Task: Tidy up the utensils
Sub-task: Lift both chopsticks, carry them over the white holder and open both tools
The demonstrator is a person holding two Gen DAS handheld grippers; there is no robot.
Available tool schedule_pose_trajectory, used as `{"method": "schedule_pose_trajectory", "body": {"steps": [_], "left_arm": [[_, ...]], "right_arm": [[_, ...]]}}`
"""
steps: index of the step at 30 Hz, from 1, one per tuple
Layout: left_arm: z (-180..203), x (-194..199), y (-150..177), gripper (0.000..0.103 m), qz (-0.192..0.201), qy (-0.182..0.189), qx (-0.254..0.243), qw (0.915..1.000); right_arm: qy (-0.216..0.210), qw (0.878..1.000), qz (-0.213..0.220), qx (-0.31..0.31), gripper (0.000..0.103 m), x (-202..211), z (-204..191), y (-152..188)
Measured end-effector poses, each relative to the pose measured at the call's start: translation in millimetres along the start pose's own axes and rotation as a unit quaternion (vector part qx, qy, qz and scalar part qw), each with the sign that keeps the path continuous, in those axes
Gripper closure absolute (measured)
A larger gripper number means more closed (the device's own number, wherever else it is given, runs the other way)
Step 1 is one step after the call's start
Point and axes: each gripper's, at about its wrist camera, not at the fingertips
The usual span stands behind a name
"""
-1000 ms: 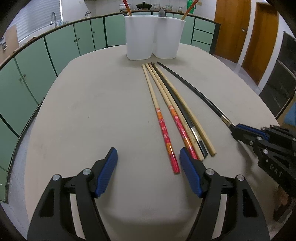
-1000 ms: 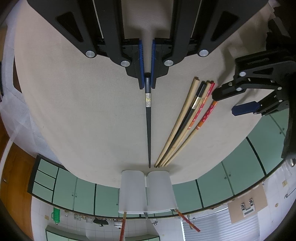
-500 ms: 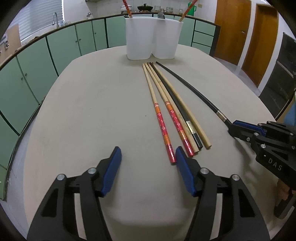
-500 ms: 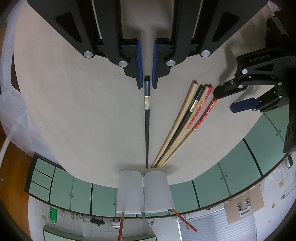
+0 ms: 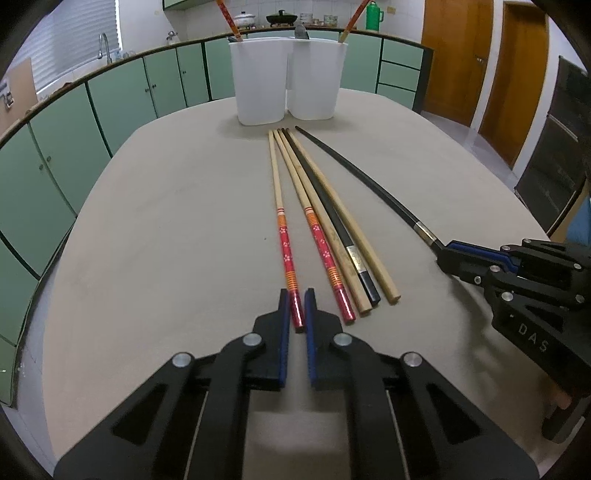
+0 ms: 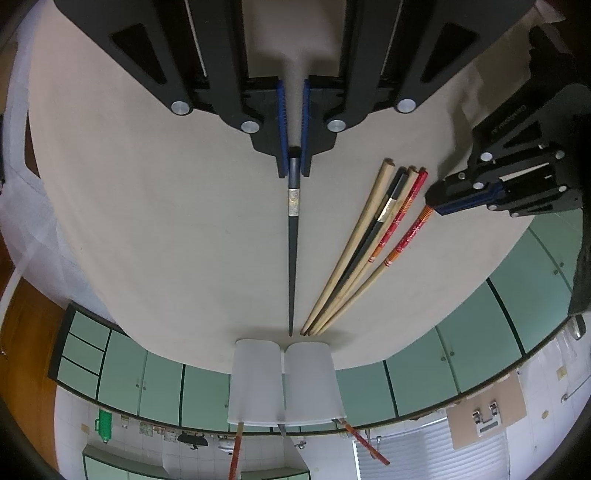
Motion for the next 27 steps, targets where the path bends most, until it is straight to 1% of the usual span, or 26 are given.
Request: {"method": "schedule_pose_trajectory", "body": {"steps": [3, 6, 9, 13, 18, 24, 27], "left_arm": [[-2.3, 1.9, -1.0, 0.097, -0.001, 0.004, 0.010, 0.9999], [-4.0, 7.0, -1.5, 0.097, 0.001, 0.007, 0.016, 0.9998], [-4.4, 19.7, -5.3, 0.097, 0.016, 0.003, 0.008, 0.9998], [-6.2, 47.8, -18.7, 0.097, 0.053, 0.002, 0.000, 0.9986], [-4.9, 84.9, -42.4, 0.098, 0.107, 0.006, -0.011, 0.9942], [-4.0, 108.5, -70.3, 0.098, 0.153, 0.017, -0.012, 0.9881], [-4.7, 114.8, -83.3, 0.098, 0.168, 0.025, -0.008, 0.9855]], "right_arm": [[-0.001, 1.000, 0.004, -0.002, 0.097, 1.8, 0.2, 0.2], [-0.003, 1.000, 0.017, -0.001, 0.097, 9.0, 1.5, 0.0], [0.005, 1.000, 0.029, 0.008, 0.097, 18.3, 3.0, -4.8], [0.003, 0.999, 0.052, 0.007, 0.097, 37.9, 10.6, -15.8], [0.009, 0.996, 0.087, 0.011, 0.097, 67.7, 20.3, -37.4], [0.005, 0.992, 0.122, 0.013, 0.097, 91.3, 28.7, -68.0], [0.003, 0.991, 0.136, 0.013, 0.097, 100.3, 34.8, -84.2]]}}
Point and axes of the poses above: each gripper's, at about its wrist camera, not at the fingertips, and x roughly against the way its jaws point, z to its right, y to its underside, and after that the axes turned 10 degrees about x, right-handed
